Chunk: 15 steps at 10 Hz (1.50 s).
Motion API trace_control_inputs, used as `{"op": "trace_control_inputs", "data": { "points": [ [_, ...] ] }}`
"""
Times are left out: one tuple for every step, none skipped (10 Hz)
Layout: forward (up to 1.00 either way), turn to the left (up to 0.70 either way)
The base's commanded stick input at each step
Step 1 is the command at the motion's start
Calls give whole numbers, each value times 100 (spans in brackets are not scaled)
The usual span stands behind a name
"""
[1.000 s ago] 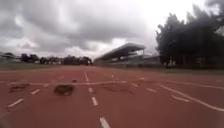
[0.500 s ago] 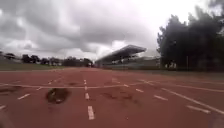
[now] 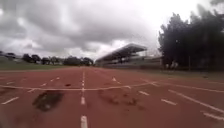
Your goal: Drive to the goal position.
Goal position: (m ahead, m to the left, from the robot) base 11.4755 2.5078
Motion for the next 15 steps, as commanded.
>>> {"op": "trace_control_inputs", "data": {
  "points": [
    [70,0],
    [70,0],
    [70,0],
    [70,0],
    [70,0],
    [70,0],
    [70,0],
    [70,0],
    [70,0],
    [70,0],
    [70,0],
    [70,0],
    [70,0],
    [70,0],
    [70,0]
  ]
}}
